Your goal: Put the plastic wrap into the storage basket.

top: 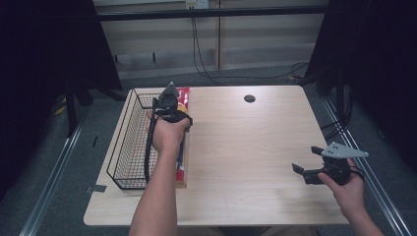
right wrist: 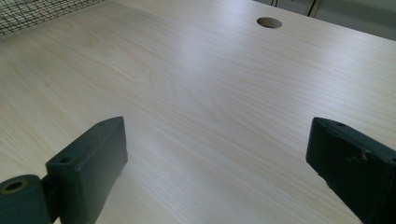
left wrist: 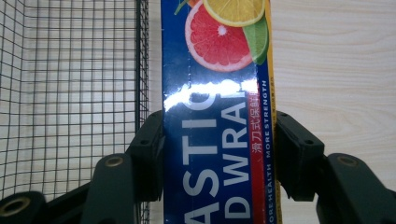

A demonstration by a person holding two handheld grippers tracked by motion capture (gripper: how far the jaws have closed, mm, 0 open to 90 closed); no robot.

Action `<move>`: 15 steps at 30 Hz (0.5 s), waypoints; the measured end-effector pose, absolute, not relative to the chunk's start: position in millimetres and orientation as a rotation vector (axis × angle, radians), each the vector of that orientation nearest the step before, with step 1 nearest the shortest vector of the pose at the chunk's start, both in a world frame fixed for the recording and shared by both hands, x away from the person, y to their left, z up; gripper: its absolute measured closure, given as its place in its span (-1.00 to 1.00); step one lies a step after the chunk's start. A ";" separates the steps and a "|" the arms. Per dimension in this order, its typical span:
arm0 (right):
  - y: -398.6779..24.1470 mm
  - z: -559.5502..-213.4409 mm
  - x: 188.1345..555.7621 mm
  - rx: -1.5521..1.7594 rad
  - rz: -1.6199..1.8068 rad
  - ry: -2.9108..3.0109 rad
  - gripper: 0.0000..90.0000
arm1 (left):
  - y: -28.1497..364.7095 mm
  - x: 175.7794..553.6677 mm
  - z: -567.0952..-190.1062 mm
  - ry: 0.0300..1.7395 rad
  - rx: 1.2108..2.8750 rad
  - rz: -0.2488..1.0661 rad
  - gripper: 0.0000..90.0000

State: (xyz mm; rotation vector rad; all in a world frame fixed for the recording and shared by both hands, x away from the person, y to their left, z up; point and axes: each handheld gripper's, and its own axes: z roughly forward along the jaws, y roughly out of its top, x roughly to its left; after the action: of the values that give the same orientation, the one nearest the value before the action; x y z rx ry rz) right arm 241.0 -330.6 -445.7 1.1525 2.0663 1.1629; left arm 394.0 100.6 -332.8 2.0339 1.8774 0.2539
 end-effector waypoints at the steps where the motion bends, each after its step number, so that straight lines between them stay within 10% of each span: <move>1: -330.6 -445.7 241.0 1.152 1.162 2.066 -0.89 | 102.1 394.0 -332.5 1.877 2.035 0.258 -0.03; 15: -329.8 -446.1 241.2 1.151 1.162 2.073 -0.89 | 119.0 392.7 -330.4 1.910 2.007 0.257 -0.03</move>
State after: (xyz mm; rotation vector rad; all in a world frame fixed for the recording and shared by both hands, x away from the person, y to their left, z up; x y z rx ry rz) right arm 241.2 -329.8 -446.1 1.1514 2.0732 1.1623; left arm 392.7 119.0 -330.4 2.0068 1.9096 0.2570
